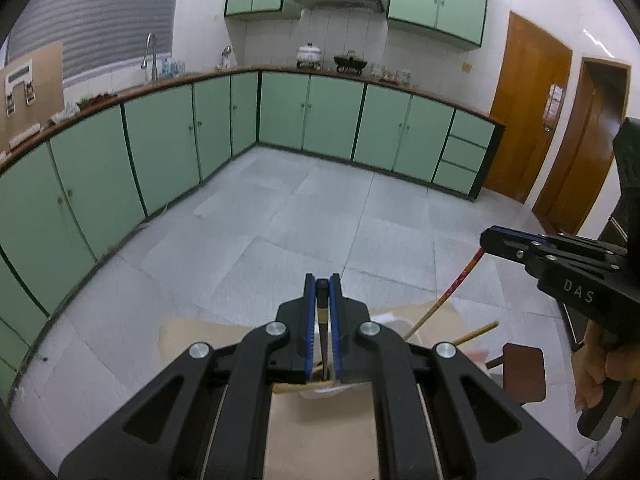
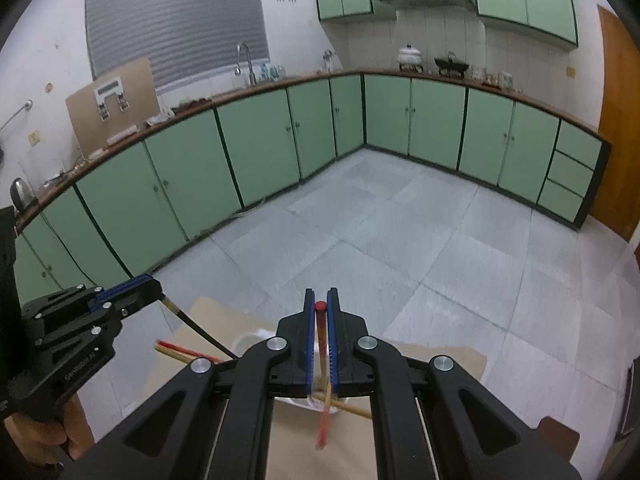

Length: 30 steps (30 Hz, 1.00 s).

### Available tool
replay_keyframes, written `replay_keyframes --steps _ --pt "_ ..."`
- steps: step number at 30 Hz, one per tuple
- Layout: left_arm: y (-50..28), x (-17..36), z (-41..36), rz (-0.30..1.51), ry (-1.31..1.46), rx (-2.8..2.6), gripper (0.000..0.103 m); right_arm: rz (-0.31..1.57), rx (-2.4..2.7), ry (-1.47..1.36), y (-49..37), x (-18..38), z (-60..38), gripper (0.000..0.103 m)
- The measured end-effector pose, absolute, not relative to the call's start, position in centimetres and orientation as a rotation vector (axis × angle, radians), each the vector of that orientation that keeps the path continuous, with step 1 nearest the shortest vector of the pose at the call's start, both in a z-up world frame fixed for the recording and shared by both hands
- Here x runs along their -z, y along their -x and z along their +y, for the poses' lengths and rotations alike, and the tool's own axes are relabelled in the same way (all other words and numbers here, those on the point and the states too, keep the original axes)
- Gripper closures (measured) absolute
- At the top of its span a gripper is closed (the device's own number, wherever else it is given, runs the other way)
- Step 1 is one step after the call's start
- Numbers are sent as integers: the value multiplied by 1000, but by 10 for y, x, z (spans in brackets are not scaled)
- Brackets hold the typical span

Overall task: Organize utensils
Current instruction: 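Lower both chopsticks into the holder cups and open both tools, then move both tools back to the last two chopsticks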

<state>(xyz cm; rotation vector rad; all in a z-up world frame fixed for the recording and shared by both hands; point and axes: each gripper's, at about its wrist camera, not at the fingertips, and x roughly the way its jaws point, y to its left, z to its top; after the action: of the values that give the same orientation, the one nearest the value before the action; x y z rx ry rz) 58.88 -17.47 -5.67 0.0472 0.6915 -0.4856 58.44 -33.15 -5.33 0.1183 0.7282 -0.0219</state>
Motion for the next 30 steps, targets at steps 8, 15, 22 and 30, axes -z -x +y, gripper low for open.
replay_keyframes --steps 8,15,22,30 --pt "-581 62 -167 677 -52 454 60 733 32 -104 -573 60 -333 75" --pt "-541 29 -146 590 -66 463 41 649 16 -149 -529 34 -341 68" --pt "-462 45 -108 554 -83 458 21 573 -3 -144 -425 58 -332 60" --pt "-349 134 -57 638 -100 451 13 616 15 -101 -298 155 -287 49"
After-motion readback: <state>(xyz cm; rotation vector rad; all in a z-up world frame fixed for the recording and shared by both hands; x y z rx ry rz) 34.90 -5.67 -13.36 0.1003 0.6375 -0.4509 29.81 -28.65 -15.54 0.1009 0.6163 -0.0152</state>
